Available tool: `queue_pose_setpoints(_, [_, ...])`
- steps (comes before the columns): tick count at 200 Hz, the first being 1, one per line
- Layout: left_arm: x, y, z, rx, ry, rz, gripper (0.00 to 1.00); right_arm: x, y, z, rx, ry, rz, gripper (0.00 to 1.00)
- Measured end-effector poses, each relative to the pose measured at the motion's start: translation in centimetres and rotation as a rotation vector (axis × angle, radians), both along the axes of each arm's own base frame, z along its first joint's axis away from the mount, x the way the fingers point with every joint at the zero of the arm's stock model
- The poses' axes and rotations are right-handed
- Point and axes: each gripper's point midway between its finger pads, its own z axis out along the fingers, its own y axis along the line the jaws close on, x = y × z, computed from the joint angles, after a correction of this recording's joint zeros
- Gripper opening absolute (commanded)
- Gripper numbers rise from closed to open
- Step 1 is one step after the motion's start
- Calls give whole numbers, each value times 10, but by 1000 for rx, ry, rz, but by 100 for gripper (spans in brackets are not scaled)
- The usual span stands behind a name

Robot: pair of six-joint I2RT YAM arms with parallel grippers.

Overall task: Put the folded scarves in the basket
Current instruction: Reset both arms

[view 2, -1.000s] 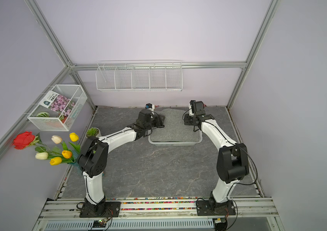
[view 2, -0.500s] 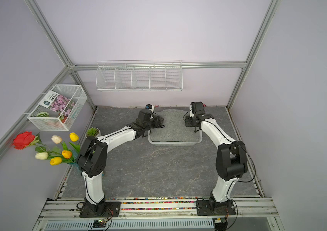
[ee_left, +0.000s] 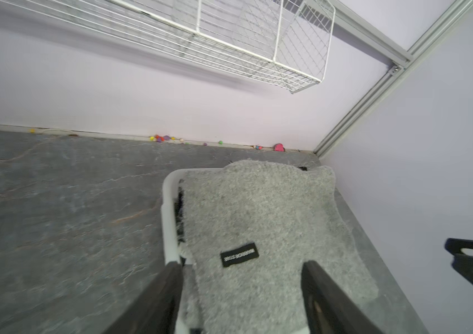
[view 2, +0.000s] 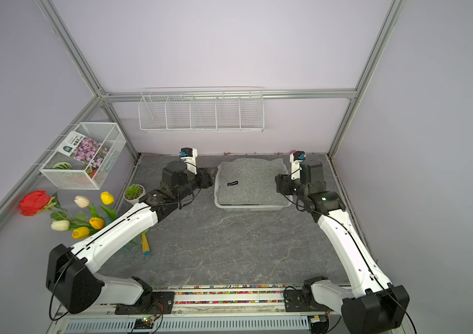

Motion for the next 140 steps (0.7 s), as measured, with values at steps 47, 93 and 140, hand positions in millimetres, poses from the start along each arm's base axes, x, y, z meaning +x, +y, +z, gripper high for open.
queue_pose_setpoints(47, [-30, 62, -33, 221, -67, 118, 100, -18, -15, -55, -37, 44, -56, 99])
queue_pose_setpoints(93, [-53, 125, -96, 385, -118, 204, 100, -25, -49, -126, -175, 35, -186, 99])
queue_pose_setpoints(140, [-41, 177, -132, 446, -106, 334, 100, -24, -59, -164, -269, -80, -183, 98])
